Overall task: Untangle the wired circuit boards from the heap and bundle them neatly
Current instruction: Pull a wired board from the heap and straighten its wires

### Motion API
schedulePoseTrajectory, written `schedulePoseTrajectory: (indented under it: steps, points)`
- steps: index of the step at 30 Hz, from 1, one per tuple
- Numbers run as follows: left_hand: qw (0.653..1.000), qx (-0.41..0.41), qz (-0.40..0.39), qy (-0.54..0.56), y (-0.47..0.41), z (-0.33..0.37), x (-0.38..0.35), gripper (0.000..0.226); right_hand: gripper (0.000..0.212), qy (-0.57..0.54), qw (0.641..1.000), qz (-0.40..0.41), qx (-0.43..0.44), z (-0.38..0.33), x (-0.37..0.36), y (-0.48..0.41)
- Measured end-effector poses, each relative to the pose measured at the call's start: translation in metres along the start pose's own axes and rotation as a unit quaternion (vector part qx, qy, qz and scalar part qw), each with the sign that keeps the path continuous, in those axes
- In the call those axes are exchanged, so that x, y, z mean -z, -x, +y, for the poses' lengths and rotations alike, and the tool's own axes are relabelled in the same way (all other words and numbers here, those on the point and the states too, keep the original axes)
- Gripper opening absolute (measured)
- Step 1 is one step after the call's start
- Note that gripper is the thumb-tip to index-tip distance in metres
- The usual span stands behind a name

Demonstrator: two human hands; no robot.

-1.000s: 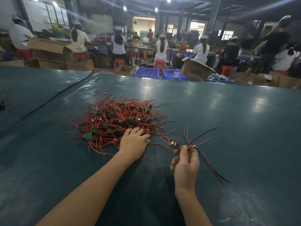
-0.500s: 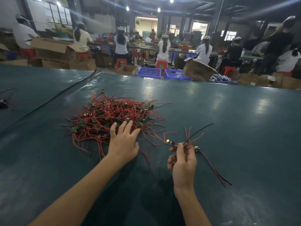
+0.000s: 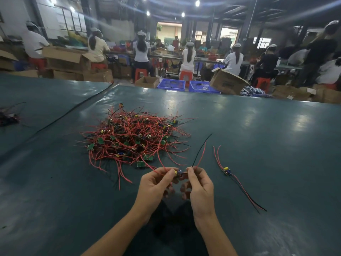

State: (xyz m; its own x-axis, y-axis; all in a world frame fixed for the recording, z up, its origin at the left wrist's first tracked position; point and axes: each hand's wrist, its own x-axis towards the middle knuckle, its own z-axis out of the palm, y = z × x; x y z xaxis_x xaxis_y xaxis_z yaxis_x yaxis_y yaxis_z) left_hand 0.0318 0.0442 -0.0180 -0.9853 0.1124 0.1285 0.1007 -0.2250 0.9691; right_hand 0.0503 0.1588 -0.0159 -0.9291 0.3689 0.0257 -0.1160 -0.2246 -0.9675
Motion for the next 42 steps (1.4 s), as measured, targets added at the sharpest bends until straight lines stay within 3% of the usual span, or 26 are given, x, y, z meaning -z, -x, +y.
schedulePoseTrajectory:
  steps: [5,8,9,12,22,30,35,42]
  points:
    - [0.998,-0.035,-0.001,-0.046,-0.001,-0.002,0.003,0.01,0.015,0.031,0.999,0.012,-0.027,0.0,-0.006,0.003]
    - [0.998,-0.041,0.004,-0.04,-0.001,-0.001,0.003,0.007,0.017,0.016,0.999,0.003,-0.046,0.0,-0.008,0.005]
    - [0.999,-0.039,0.009,-0.03,-0.001,-0.001,0.003,0.015,0.017,0.016,0.999,0.0,-0.041,0.0,-0.009,0.006]
    - [1.0,0.003,0.007,0.006,-0.002,-0.001,0.002,0.029,0.018,0.01,1.0,-0.015,-0.022,-0.001,-0.012,0.008]
    - [0.995,0.078,0.001,0.058,-0.008,0.004,0.002,0.017,0.015,-0.105,0.983,0.089,-0.121,-0.013,0.002,-0.014]
    - [0.996,0.059,-0.001,0.063,-0.008,0.009,0.008,0.02,0.018,-0.091,0.991,0.089,-0.044,-0.017,0.007,-0.014]
    - [0.996,0.044,-0.012,0.071,-0.007,0.008,0.009,0.024,0.017,-0.129,0.985,0.103,-0.056,-0.017,0.01,-0.012]
    - [0.994,0.043,0.039,0.091,-0.009,0.01,0.01,0.023,0.023,-0.155,0.984,0.063,-0.062,-0.02,0.012,-0.006]
